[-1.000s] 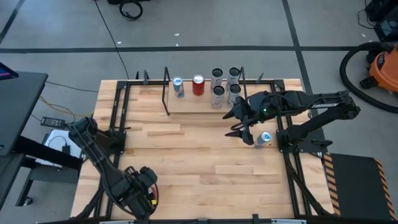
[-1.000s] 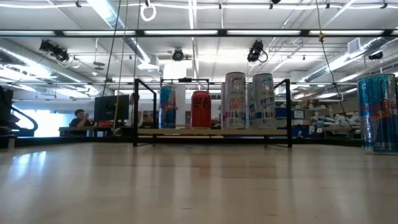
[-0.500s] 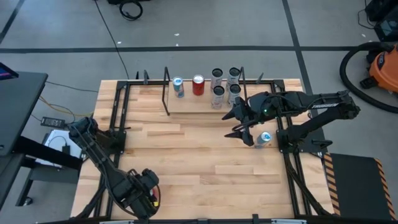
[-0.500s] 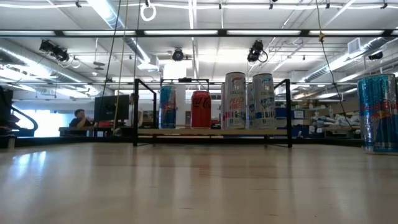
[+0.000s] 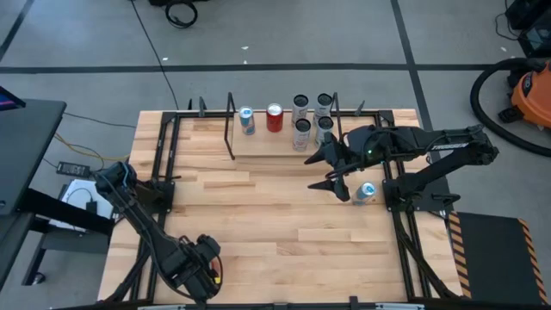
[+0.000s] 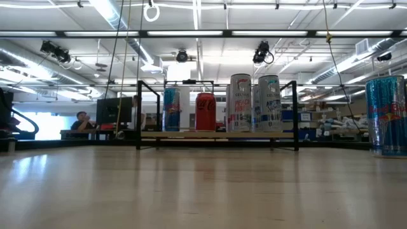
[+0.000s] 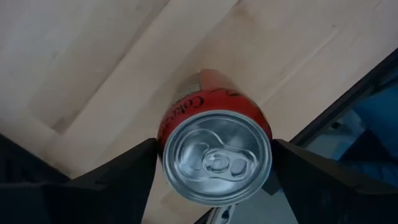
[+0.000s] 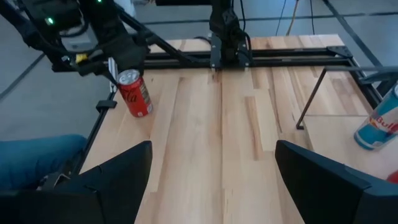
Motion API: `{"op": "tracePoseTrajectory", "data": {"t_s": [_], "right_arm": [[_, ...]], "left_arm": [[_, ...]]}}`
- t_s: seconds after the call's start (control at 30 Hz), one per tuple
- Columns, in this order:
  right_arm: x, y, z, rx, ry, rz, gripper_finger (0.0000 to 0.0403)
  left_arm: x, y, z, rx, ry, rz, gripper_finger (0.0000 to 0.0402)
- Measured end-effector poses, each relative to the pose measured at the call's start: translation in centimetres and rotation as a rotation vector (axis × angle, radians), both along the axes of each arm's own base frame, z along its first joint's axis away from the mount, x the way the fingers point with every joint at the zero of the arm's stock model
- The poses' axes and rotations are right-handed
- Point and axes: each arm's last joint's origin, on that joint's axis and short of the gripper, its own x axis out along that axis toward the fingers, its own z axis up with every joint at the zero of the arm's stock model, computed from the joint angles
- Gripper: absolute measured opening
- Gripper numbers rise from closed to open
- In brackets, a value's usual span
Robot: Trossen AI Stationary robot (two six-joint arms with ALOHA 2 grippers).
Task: Place canned beverage on shelf
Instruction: Put the red-black soda can on the shelf aligned with the other red-black soda can
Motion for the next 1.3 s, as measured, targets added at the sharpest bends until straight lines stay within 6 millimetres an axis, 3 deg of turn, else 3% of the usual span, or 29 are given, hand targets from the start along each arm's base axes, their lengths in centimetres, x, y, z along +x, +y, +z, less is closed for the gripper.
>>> {"op": "tracePoseTrajectory", "data": {"t_s": [0.2, 0.6, 1.3], "right_arm": [[0.2, 0.0, 0.5, 0.006, -0.052, 0.000, 0.0350], [0.6, 0.1, 1.4, 0.012, -0.160, 0.002, 0.0350], [0.6, 0.1, 1.5, -0.009, -0.166, 0.012, 0.0350]], "left_arm": [[0.0, -0.1, -1.0, -0.040, -0.012, 0.000, 0.0316], [0.3, 0.0, -1.2, -0.061, 0.013, 0.006, 0.0316], [0.4, 0.1, -1.3, -0.060, 0.016, 0.010, 0.0316]]}}
